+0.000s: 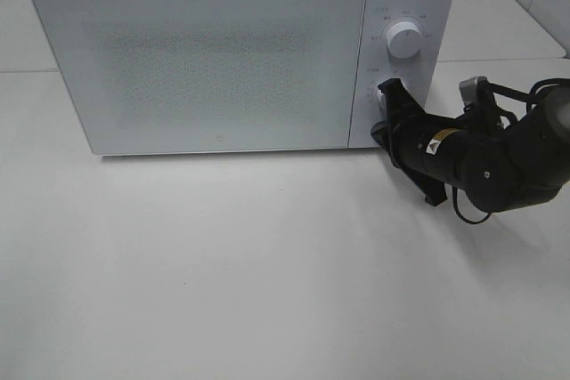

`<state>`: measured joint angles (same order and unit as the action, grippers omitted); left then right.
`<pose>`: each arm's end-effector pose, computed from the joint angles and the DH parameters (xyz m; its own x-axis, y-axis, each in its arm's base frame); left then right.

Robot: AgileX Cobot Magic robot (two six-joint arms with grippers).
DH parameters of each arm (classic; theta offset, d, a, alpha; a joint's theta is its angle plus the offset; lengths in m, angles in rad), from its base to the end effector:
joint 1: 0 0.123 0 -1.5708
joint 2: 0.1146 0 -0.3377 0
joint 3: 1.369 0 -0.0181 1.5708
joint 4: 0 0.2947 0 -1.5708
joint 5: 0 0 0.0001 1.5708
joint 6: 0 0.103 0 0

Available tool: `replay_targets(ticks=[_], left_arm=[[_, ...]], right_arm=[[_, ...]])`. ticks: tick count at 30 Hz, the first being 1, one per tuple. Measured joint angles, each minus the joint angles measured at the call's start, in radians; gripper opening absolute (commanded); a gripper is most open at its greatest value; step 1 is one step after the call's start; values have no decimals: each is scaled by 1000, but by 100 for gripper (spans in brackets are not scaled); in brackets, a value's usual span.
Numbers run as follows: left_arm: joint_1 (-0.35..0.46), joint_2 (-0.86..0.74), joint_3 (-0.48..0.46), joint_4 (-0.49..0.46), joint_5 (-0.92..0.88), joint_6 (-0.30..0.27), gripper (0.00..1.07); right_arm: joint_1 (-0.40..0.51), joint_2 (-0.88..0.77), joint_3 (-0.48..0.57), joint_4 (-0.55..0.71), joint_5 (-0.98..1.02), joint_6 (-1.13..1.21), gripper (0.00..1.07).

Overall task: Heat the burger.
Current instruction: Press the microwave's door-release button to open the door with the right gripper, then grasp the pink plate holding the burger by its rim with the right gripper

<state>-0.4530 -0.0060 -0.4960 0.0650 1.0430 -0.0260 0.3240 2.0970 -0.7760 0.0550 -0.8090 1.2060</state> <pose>-0.0050 0.0088 0.2933 -0.3908 0.1977 -0.8990 0.3943 0.9185 0.0306 0.3901 0.1267 0.0790 -0.3944 0.8658 -0.3080 0.2795 0.4323 0.8573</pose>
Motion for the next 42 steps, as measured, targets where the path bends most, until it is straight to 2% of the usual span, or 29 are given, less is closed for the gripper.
replay_targets(ticks=[18,29,34,36,42], left_arm=[[0,0,0,0,-1,0,0],[0,0,0,0,-1,0,0],[0,0,0,0,-1,0,0],[0,0,0,0,-1,0,0],[0,0,0,0,-1,0,0]], right_arm=[[5,51,-12,11,-111,54,1],[7,25,-3,26,-75,62,3],[5,-20,37,32,-58,39,4],[-2,-73,90,39,-60,15,5],[-7,-112,158,29,-58,-34,6]])
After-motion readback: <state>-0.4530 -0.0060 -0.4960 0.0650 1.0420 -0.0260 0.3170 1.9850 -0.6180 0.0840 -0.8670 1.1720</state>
